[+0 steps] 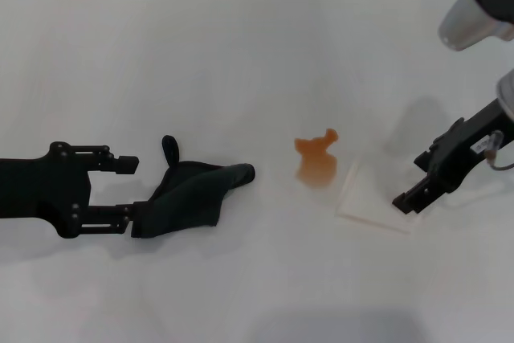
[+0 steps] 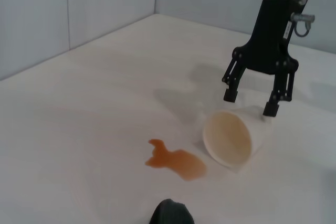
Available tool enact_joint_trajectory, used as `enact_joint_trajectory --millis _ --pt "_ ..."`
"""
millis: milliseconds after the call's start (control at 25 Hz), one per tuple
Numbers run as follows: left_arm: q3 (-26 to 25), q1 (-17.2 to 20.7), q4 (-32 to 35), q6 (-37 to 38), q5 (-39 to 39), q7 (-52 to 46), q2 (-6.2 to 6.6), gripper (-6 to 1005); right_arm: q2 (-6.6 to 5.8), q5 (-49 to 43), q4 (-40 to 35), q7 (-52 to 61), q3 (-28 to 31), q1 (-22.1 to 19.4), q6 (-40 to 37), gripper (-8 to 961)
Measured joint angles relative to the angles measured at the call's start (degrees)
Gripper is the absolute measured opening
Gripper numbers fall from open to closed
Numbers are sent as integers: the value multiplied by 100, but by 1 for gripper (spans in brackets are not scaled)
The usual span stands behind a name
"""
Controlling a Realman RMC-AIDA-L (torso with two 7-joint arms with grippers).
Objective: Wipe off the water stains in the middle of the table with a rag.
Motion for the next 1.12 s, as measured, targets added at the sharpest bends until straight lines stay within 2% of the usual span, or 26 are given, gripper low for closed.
enact_joint_trajectory --millis 800,1120 --pt "48 -24 -11 -84 16 6 -45 701 44 -325 263 955 -1189 504 315 861" --pt "54 -29 -20 -130 27 85 -45 701 64 -328 548 996 -1401 614 573 861"
